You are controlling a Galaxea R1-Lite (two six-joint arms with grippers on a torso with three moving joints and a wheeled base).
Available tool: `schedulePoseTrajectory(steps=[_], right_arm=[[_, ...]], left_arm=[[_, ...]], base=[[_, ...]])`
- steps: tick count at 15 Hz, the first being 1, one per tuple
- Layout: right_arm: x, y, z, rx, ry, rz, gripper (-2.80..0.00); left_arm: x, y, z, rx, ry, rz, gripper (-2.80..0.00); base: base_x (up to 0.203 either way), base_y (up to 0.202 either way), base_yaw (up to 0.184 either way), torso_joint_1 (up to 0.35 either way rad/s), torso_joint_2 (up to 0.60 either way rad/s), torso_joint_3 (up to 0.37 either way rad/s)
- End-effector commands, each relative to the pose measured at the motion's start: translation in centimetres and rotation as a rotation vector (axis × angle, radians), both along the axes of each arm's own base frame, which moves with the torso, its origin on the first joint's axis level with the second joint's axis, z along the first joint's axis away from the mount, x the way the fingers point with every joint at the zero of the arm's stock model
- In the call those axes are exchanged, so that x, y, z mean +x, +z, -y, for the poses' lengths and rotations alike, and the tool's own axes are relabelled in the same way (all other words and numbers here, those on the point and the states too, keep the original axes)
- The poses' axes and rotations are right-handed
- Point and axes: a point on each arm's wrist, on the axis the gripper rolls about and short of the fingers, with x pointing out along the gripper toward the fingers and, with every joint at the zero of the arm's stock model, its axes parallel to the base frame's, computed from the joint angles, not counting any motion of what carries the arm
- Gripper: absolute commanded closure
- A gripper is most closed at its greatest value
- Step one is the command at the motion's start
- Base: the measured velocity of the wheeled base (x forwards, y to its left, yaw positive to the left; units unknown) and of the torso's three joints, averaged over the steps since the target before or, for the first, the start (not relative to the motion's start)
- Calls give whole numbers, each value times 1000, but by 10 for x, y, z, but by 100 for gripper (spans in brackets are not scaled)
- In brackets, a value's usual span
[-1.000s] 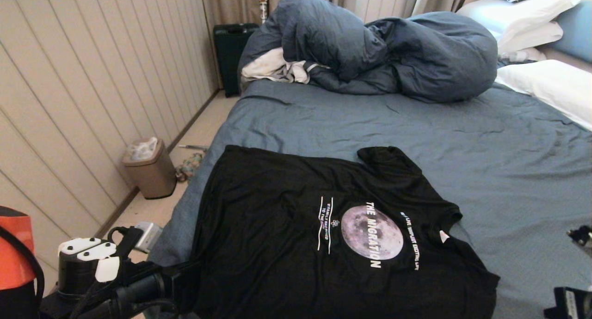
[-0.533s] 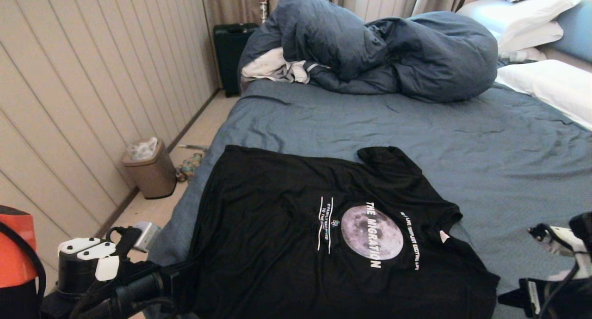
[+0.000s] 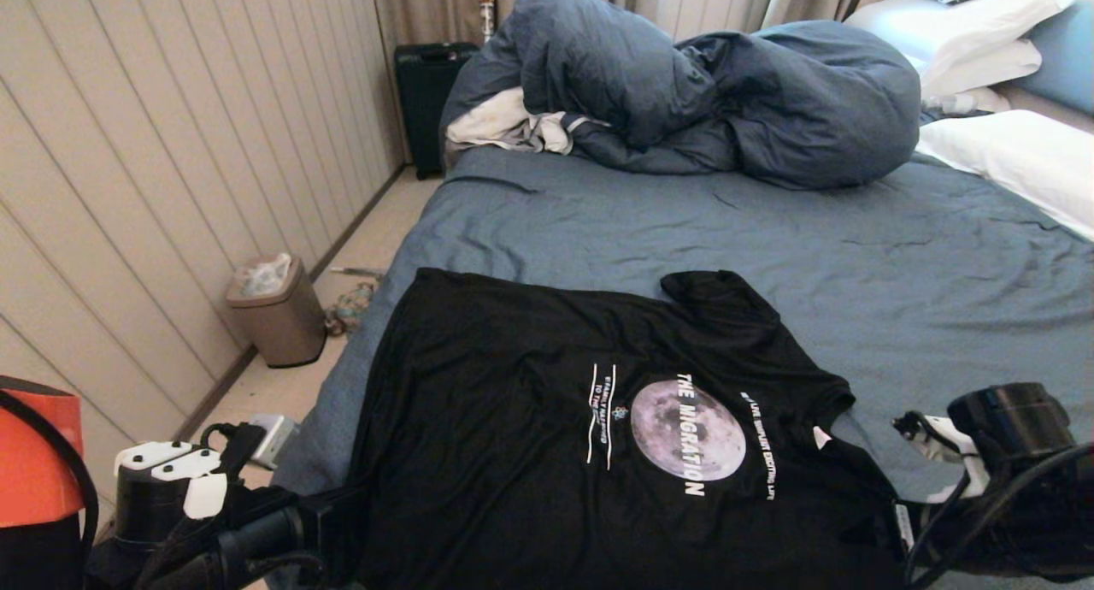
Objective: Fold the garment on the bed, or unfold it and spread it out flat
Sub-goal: Fold the black T-shirt
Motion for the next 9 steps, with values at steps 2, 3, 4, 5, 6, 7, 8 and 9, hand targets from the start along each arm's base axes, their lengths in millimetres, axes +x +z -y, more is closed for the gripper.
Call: schedulePoseTrajectory(steps=[2, 3, 4, 5, 6, 7, 8, 9], right_arm=[[-1, -7, -9, 20, 25, -38, -280], [-4, -8, -14, 27, 33, -43, -280], [-8, -6, -16, 30, 36, -33, -280], [-11, -2, -17, 33, 37, -16, -280], [-12, 0, -18, 37, 33, -6, -280], [-12, -1, -18, 38, 34, -12, -280], [-11, -2, -18, 41, 36, -17, -280], [-10, -4, -18, 45, 39, -25, -265]], left_arm=[[1, -1, 0, -3, 0, 0, 0], [1, -1, 0, -3, 0, -1, 0], [1, -1, 0, -3, 0, -1, 0], [1, -1, 0, -3, 0, 1, 0], [1, -1, 0, -3, 0, 1, 0], [1, -1, 0, -3, 0, 1, 0], [1, -1, 0, -3, 0, -1, 0], [1, -1, 0, -3, 0, -1, 0]], base=[[0, 0, 0, 0, 0, 0], [0, 0, 0, 0, 0, 0], [0, 0, 0, 0, 0, 0], [0, 0, 0, 0, 0, 0], [0, 0, 0, 0, 0, 0], [0, 0, 0, 0, 0, 0], [0, 0, 0, 0, 0, 0], [0, 0, 0, 0, 0, 0]])
